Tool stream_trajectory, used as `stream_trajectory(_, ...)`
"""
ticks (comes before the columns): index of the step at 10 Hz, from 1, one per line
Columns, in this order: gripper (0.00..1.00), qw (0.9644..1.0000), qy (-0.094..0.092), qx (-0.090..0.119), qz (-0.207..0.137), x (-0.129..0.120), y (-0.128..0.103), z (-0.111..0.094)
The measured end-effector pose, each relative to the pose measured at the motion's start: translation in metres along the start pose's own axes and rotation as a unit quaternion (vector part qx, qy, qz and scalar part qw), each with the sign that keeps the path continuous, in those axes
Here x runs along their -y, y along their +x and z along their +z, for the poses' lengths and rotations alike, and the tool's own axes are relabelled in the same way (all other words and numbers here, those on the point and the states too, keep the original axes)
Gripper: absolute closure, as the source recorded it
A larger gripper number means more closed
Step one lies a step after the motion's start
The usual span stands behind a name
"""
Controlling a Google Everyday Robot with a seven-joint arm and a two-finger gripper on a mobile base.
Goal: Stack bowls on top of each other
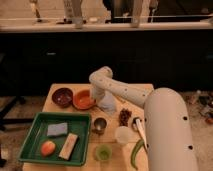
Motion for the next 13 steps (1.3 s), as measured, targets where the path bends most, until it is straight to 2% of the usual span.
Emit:
stream_trajectory(5, 1.0, 0.9999, -0.006, 0.001, 0.012, -0.021, 0.007, -0.002)
stream_trajectory(13, 1.0, 0.9999, 0.011, -0.01, -0.009, -0.015, 0.001, -0.026)
